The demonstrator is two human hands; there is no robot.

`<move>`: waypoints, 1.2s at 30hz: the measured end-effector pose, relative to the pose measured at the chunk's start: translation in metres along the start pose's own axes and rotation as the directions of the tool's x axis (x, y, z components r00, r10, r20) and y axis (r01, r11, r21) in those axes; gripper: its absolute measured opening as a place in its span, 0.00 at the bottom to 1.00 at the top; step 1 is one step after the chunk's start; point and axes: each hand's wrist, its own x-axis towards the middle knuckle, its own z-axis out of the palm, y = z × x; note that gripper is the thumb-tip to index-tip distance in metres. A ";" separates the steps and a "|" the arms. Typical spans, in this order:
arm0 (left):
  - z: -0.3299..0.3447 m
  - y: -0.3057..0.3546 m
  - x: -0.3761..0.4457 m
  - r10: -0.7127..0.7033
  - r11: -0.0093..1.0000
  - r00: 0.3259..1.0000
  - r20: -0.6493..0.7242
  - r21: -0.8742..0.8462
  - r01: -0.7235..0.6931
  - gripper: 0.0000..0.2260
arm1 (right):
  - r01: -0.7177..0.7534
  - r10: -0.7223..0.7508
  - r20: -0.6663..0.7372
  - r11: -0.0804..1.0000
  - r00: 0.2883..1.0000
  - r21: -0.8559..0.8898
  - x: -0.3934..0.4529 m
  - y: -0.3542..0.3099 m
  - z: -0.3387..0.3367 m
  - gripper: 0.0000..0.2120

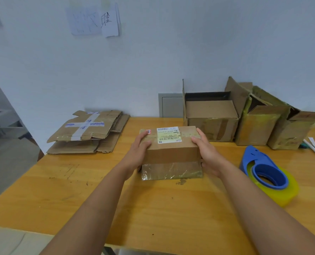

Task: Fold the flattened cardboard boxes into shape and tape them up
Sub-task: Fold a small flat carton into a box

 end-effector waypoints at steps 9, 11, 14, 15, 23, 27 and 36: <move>0.002 0.004 0.000 0.047 0.981 0.998 -0.035 -0.188 -0.052 0.18 | 0.099 -0.108 0.017 0.954 0.994 0.283 -0.002 -0.009 -0.007 0.19; -0.005 0.005 0.000 0.042 0.966 0.998 -0.040 -0.253 -0.051 0.20 | 0.087 -0.103 0.035 0.946 0.994 0.312 -0.001 -0.008 -0.006 0.17; -0.011 0.003 0.001 0.038 0.952 0.998 -0.055 -0.301 -0.053 0.23 | 0.083 -0.092 0.021 0.957 0.996 0.280 0.002 -0.007 0.000 0.19; -0.012 0.001 0.002 0.041 0.950 0.997 -0.064 -0.308 -0.059 0.24 | 0.079 -0.084 0.007 0.962 0.996 0.262 0.003 -0.007 0.002 0.20; -0.009 -0.014 0.009 -0.028 0.939 0.988 -0.152 -0.342 -0.026 0.23 | 0.036 -0.033 -0.057 0.997 0.998 0.061 0.012 0.001 0.005 0.21; -0.011 -0.018 0.012 -0.023 0.946 0.990 -0.141 -0.323 -0.024 0.24 | 0.055 -0.056 -0.015 0.997 0.998 -0.059 0.012 -0.006 0.007 0.23; -0.010 -0.012 0.017 0.111 0.964 0.972 -0.205 -0.214 -0.155 0.23 | 0.135 -0.138 -0.037 0.988 0.990 -0.069 0.010 -0.009 0.011 0.27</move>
